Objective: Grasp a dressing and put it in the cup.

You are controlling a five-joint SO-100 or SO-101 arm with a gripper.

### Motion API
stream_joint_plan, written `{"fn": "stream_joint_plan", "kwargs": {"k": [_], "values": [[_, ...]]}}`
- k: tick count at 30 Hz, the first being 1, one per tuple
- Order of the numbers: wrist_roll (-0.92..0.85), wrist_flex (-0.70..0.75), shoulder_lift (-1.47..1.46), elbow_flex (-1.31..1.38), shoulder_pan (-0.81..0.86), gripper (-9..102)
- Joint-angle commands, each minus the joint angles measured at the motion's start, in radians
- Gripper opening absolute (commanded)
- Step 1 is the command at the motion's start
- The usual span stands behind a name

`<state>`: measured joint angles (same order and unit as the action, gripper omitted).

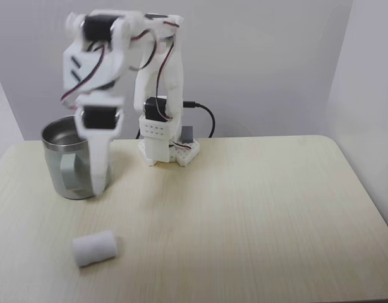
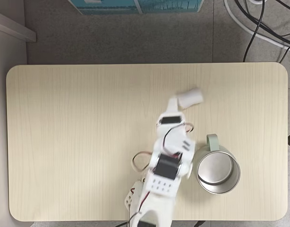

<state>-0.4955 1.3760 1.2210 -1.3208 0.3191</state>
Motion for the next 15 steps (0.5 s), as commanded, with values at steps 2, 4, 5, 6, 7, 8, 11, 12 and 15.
{"fn": "stream_joint_plan", "kwargs": {"k": [2, 4, 5, 6, 7, 8, 11, 12, 15], "values": [[-0.054, -0.138, 0.04, 0.12, 0.025, 32], [-0.064, -0.21, 0.098, 0.161, 0.031, 32], [-0.066, -0.239, 0.14, 0.167, 0.035, 32], [-0.067, -0.267, 0.189, 0.166, 0.04, 32], [-0.071, -0.291, 0.239, 0.161, 0.041, 33], [-0.074, -0.314, 0.288, 0.155, 0.043, 33], [-0.08, -0.368, 0.42, 0.133, 0.046, 33], [-0.081, -0.371, 0.459, 0.12, 0.048, 32], [-0.081, -0.337, 0.538, 0.049, 0.054, 32]]}}
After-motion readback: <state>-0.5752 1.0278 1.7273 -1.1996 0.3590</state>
